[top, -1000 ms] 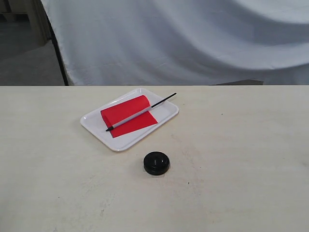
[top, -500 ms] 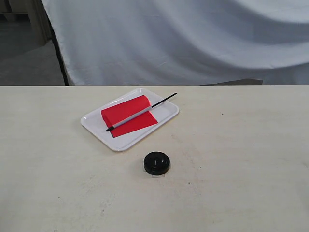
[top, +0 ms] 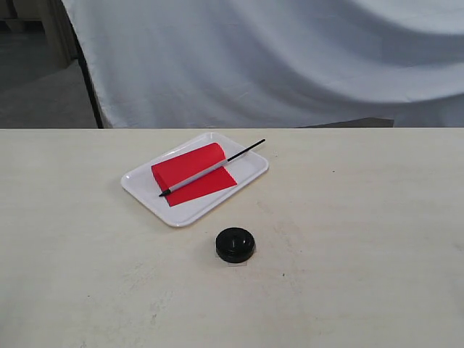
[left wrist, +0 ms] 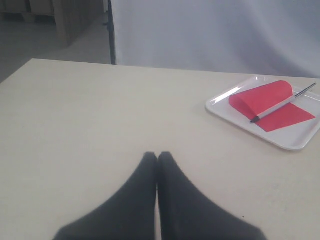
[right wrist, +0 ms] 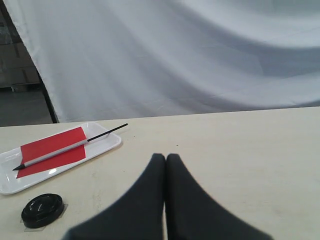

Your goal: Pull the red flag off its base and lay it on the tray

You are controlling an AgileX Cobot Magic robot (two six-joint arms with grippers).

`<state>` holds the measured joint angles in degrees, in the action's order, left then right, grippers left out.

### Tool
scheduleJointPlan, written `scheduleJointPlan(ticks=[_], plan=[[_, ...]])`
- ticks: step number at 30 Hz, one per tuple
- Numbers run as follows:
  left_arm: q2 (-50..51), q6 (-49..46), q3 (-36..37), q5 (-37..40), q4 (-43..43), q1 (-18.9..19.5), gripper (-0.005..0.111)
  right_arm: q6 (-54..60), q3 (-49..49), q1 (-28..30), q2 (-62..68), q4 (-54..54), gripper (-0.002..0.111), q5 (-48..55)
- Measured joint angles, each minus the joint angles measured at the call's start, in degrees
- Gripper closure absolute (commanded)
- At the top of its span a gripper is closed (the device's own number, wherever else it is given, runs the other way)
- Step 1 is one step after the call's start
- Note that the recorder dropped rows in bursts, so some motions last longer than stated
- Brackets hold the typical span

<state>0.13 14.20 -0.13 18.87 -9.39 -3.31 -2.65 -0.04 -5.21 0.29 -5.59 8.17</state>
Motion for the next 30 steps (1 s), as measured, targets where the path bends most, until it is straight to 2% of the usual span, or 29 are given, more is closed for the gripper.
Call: scheduleJointPlan(ticks=[8, 30], plan=[[0.0, 0.0, 0.0, 0.0, 0.0, 0.0, 0.107, -0.2, 0.0, 0.0, 0.0, 4.0, 0.109, 8.4], [0.0, 0.0, 0.0, 0.0, 0.0, 0.0, 0.107, -0.2, 0.0, 0.0, 0.0, 5.6, 0.109, 9.0]])
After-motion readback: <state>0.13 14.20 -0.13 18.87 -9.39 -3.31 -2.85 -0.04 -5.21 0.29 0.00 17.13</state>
